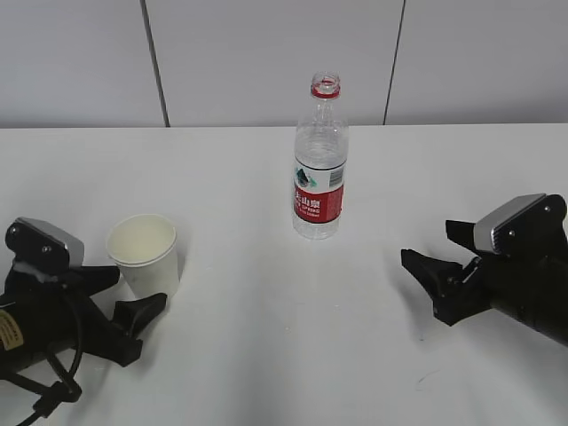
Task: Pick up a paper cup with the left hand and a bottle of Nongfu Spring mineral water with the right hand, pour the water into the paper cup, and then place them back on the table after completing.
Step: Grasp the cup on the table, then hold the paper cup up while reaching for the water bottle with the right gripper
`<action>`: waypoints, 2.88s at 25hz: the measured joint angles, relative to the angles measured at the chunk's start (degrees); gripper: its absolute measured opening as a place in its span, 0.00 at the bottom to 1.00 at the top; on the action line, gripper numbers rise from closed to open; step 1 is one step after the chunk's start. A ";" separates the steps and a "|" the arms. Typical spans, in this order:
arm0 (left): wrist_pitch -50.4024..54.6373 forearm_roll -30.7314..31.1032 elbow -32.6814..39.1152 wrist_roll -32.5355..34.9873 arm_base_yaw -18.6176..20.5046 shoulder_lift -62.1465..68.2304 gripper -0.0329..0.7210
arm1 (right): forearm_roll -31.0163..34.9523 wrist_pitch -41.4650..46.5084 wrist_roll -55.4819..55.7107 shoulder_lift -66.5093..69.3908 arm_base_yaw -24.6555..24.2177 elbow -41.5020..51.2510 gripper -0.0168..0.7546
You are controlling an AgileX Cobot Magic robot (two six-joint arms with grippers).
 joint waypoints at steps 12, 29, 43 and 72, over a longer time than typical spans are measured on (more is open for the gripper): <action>0.02 1.98 -5.02 -1.31 0.17 3.62 0.71 | -1.25 0.00 -0.10 0.00 0.00 -0.16 0.78; 0.01 -0.05 -5.60 -1.48 0.17 3.93 0.58 | -3.90 0.00 -0.21 1.34 0.00 -5.87 0.78; 0.01 -0.26 -5.60 -1.48 0.17 3.93 0.56 | -13.02 0.00 8.85 13.66 0.09 -22.08 0.78; -0.03 -0.77 -5.60 -1.48 0.17 3.93 0.55 | -22.32 3.95 20.44 21.17 4.89 -40.73 0.89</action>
